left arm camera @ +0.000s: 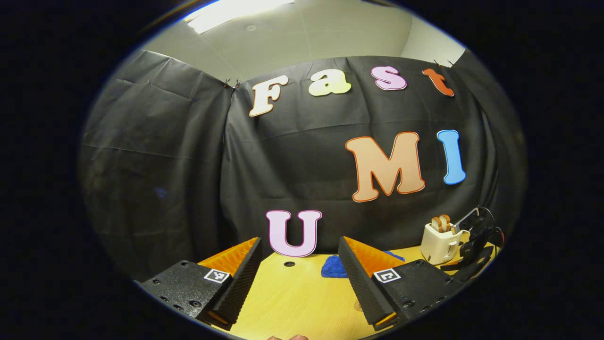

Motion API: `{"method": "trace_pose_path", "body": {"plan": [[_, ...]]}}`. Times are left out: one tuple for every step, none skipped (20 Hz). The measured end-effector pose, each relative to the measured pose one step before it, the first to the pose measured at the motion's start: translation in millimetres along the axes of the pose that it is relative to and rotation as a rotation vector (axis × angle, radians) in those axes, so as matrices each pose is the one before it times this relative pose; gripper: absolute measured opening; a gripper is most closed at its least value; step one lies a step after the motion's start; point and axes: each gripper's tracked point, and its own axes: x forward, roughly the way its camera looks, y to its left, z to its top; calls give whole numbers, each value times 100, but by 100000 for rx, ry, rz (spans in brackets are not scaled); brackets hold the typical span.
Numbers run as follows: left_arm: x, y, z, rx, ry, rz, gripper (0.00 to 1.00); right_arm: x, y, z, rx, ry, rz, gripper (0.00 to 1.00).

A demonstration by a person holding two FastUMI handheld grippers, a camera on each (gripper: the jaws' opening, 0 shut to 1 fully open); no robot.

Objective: Open the teacup lid with one hand, grasp the water bottle and pour water into the teacup with the other hand; after pouring, place the water bottle on the coaster and then close the teacup lid.

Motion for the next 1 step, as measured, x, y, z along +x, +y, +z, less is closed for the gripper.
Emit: {"method": "trace_pose_path", "body": {"plan": [[-96, 218, -193, 242, 518, 334, 94, 168, 364, -314, 235, 752, 584, 97]]}}
